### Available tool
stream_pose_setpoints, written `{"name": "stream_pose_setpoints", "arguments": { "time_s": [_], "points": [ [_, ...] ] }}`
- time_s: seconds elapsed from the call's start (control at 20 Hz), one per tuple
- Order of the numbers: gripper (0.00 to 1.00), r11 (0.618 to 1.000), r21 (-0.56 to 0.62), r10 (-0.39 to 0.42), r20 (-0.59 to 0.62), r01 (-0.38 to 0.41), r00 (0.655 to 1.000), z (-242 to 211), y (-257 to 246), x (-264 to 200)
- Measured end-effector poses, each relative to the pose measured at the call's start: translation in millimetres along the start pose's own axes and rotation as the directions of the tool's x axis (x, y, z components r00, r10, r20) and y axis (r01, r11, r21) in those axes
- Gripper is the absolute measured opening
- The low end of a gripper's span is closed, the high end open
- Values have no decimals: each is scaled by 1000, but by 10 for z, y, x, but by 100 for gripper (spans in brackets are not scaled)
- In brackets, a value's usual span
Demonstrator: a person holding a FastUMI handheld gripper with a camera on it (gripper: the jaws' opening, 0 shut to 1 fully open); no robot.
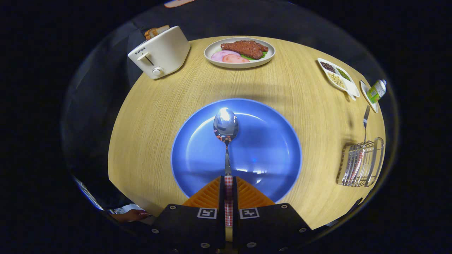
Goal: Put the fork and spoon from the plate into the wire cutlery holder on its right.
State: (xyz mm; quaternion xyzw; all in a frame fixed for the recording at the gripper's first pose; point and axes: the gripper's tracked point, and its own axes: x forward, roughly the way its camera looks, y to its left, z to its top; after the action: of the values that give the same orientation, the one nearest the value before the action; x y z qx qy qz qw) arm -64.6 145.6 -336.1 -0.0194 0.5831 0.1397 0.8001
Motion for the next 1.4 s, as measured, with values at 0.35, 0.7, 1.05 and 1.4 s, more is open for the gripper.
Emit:
{"name": "stream_pose_setpoints", "arguments": {
  "time_s": [0.35, 0.7, 1.05, 1.4],
  "points": [
    [9, 993, 77, -94, 59, 90, 994, 49, -833, -648],
    [9, 977, 112, -188, 40, 182, 981, -95, -1638, -1139],
    [9, 969, 96, -222, -73, 228, 972, -245, -2240, -1433],
    [9, 985, 39, -153, -259, 169, 954, -391, -2394, -1364]
  ]
}}
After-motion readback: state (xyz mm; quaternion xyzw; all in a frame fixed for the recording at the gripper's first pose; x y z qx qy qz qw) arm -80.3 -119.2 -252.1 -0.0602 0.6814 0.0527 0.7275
